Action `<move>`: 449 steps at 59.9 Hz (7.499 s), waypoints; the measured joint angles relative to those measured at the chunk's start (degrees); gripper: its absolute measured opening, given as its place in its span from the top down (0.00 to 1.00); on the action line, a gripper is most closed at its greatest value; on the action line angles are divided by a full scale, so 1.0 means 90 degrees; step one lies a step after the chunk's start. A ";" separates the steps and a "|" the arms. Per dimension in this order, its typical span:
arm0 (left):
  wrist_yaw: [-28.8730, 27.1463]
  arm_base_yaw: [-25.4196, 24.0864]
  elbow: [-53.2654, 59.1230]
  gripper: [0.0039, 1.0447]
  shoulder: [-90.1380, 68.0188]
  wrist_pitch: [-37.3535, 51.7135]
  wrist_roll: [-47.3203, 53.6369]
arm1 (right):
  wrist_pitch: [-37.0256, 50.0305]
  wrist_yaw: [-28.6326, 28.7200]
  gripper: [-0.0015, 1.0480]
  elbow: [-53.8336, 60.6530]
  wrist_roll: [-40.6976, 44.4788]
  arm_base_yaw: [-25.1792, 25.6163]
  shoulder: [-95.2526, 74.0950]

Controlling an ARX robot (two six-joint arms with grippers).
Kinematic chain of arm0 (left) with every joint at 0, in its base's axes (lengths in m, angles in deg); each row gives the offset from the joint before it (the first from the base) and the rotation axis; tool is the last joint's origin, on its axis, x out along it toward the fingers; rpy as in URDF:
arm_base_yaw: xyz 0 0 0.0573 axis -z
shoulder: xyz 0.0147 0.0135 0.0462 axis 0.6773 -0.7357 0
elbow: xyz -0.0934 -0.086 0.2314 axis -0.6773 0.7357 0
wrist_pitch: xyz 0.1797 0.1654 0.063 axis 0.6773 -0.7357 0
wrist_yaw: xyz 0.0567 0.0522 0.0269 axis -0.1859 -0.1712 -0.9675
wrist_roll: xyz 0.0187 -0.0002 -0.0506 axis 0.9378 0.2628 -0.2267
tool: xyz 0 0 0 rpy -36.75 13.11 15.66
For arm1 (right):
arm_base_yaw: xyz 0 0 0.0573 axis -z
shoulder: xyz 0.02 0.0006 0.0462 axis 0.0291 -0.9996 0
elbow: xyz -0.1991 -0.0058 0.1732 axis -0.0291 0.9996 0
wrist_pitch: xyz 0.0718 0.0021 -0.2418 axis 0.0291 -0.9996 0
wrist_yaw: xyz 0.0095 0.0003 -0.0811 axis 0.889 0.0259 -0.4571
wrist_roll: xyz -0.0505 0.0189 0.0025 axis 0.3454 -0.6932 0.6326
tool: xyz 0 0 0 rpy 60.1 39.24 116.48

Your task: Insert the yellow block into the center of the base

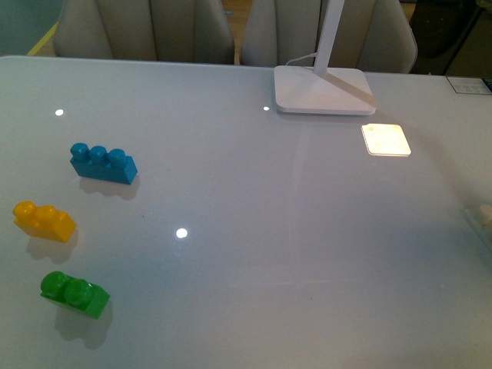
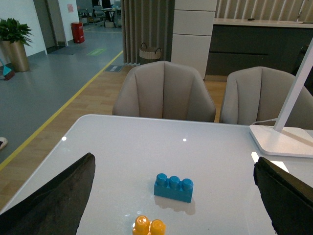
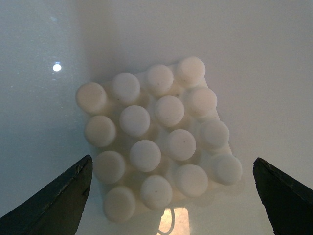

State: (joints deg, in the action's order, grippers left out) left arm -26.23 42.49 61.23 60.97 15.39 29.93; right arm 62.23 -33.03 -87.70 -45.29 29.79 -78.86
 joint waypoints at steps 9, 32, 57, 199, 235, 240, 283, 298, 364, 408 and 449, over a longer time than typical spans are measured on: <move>0.0000 0.0000 0.0000 0.07 0.0000 0.0000 0.0000 | -0.0056 0.0010 0.08 -0.0474 -0.0027 0.0036 -0.0512; 0.0000 0.0000 0.0000 0.07 0.0000 0.0000 0.0000 | -0.0143 0.0063 0.08 -0.1333 -0.0172 0.0002 -0.1365; 0.0000 0.0000 0.0000 0.07 0.0000 0.0000 0.0000 | 0.0301 -0.0214 0.08 -0.1396 -0.0092 -0.0430 -0.1919; 0.0000 0.0000 0.0000 0.07 0.0000 0.0000 0.0000 | -0.5943 0.0243 0.08 -0.8575 0.2113 -0.7461 -0.4639; 0.0000 0.0000 0.0000 0.07 0.0000 0.0000 0.0000 | -0.5408 0.0500 0.08 -0.8131 0.1768 -0.7580 -0.4401; 0.0000 0.0000 0.0000 0.07 0.0000 0.0000 0.0000 | -0.5270 0.0517 0.08 -0.8017 0.1615 -0.7580 -0.4337; 0.0000 0.0000 0.0000 0.07 0.0000 0.0000 0.0000 | -0.4233 0.0362 0.08 -0.6953 0.0585 -0.7174 -0.3599; -0.0002 0.0000 0.0000 0.07 0.0002 -0.0002 0.0000 | -0.3555 0.0338 0.08 -0.6351 0.0136 -0.6868 -0.2827; 0.0000 0.0000 0.0000 0.07 0.0002 -0.0005 0.0000 | 0.3796 -0.3184 0.93 0.2613 -0.2242 -0.5044 0.3925; 0.0000 0.0000 0.0000 0.07 0.0002 -0.0005 0.0000 | 0.1260 -0.1336 0.98 0.4478 -0.2263 -0.3266 0.8228; -0.0002 0.0000 0.0000 0.07 0.0002 -0.0005 0.0000 | -0.1379 -0.1309 0.98 0.4524 -0.2266 -0.3147 1.1115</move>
State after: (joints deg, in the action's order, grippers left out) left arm -26.26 42.49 61.23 60.99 15.34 29.93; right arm 49.81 -44.81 -46.98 -65.68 1.46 21.18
